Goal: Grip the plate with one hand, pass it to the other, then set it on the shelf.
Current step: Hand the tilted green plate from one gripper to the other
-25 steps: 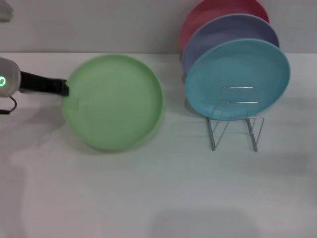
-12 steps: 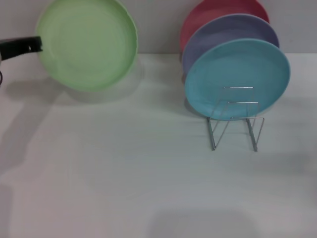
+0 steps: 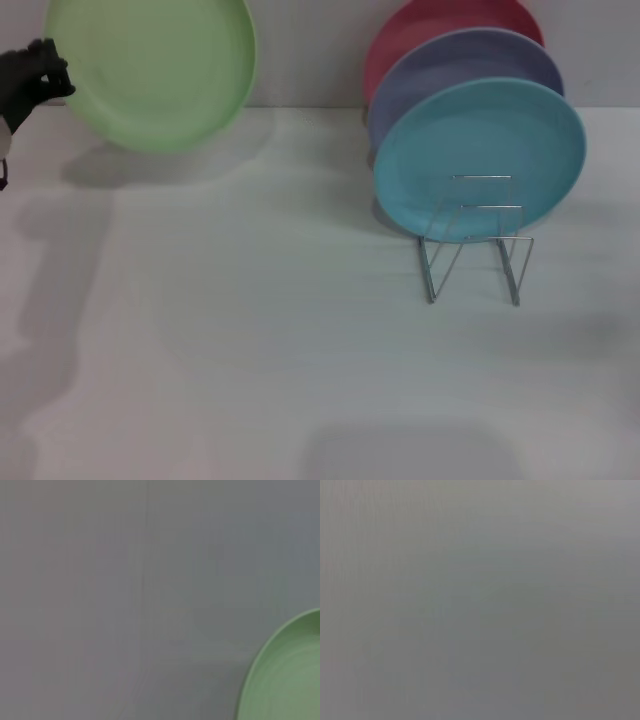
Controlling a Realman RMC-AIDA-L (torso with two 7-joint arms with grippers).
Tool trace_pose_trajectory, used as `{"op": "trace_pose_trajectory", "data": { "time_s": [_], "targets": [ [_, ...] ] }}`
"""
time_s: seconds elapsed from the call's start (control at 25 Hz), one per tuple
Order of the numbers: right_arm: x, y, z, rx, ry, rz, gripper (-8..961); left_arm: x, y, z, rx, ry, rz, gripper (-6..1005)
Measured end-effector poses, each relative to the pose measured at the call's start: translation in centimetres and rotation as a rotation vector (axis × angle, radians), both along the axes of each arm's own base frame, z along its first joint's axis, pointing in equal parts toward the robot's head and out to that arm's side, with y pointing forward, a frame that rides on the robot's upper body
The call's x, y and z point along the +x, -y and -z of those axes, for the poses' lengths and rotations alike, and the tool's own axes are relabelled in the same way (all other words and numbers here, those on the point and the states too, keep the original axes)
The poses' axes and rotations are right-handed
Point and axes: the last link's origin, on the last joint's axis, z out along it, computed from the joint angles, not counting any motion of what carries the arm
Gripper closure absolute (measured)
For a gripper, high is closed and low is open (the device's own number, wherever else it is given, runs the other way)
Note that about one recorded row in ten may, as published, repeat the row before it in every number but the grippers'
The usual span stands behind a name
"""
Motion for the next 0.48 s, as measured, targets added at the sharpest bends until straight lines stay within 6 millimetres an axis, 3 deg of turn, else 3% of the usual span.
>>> {"op": "trace_pose_trajectory", "data": {
  "time_s": [0.28, 0.48],
  "targets": [
    [0.4, 0.4, 0.5, -0.013, -0.005, 0.019, 436, 0.8, 2.3, 0.5, 0.296, -0.172, 0.104, 972],
    [0.4, 0.8, 1.3, -0.034, -0.002, 0.029, 437, -0.6, 3.9, 1.3, 0.365, -0.105, 0.204, 972]
  ]
}}
